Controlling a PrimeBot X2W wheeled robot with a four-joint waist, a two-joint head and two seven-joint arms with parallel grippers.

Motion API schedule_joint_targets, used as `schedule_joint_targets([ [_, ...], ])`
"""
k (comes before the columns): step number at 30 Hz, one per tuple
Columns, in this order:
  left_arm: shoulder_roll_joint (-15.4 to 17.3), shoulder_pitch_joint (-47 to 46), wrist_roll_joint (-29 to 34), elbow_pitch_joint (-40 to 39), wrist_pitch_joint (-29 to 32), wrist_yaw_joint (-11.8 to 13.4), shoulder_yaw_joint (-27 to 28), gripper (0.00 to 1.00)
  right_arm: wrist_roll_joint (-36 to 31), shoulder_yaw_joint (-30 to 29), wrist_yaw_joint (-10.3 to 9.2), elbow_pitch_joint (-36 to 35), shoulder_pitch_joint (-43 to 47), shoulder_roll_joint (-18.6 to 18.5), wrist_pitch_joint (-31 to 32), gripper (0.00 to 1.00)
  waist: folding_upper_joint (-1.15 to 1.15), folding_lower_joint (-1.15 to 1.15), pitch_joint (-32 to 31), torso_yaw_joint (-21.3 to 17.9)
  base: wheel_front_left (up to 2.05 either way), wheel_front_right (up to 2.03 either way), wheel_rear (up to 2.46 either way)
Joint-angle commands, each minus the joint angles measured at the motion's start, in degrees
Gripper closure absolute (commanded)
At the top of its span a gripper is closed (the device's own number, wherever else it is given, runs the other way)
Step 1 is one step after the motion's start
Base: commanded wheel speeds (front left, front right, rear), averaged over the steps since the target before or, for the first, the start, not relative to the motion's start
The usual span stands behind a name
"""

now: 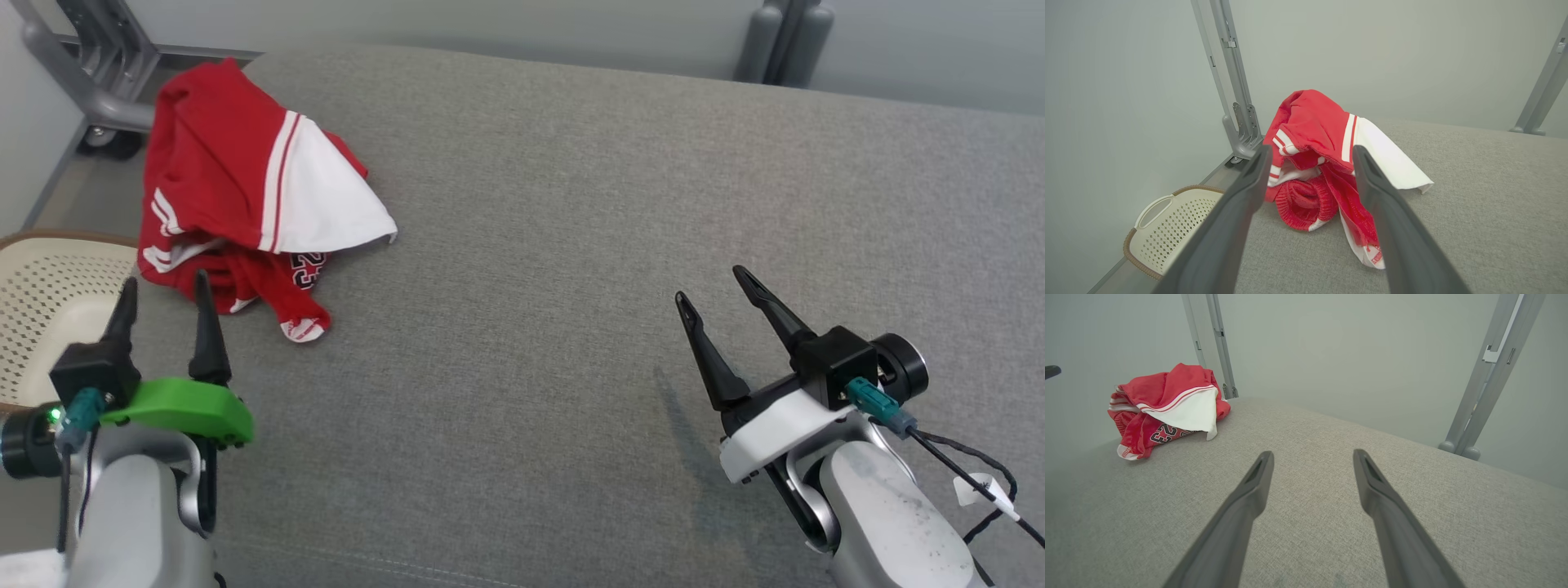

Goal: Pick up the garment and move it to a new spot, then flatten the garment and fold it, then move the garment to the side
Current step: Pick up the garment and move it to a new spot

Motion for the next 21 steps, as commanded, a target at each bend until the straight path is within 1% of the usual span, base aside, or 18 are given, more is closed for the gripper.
schedule_joint_targets([
  [1, 1.2, -2.9, 0.2, 1.7, 0.0, -0.3, 0.8, 0.00, 0.6, 0.3, 0.00, -0.5, -1.0, -0.3, -0.2, 0.00, 0.00, 0.00, 4.0, -3.8, 0.00, 0.00, 0.00],
  [8, 5.7, -11.7, -1.0, 11.3, 0.0, -0.8, 3.4, 0.00, 0.2, 1.0, 0.00, -2.9, -2.8, -0.4, -0.2, 0.00, 0.00, 0.00, 8.2, -8.3, 0.00, 0.00, 0.00],
  [10, 6.5, -13.7, -1.1, 13.7, 0.0, -1.1, 3.5, 0.00, 0.2, 1.2, 0.00, -3.7, -2.9, -0.5, -0.2, 0.00, 0.00, 0.00, 9.2, -9.3, 0.00, 0.00, 0.00],
  [18, 9.8, -20.5, -2.0, 22.7, 0.1, -1.3, 3.8, 0.00, -0.1, 0.2, 0.00, -5.5, -3.1, -1.4, -0.2, 0.00, 0.00, 0.00, 12.2, -11.8, 0.00, 0.00, 0.00],
  [21, 11.4, -23.3, -2.4, 26.8, 1.0, -0.7, 4.2, 0.00, -0.2, -0.2, 0.00, -6.2, -2.8, -1.6, -0.2, 0.00, 0.00, 0.00, 13.2, -12.5, 0.00, 0.00, 0.00],
])
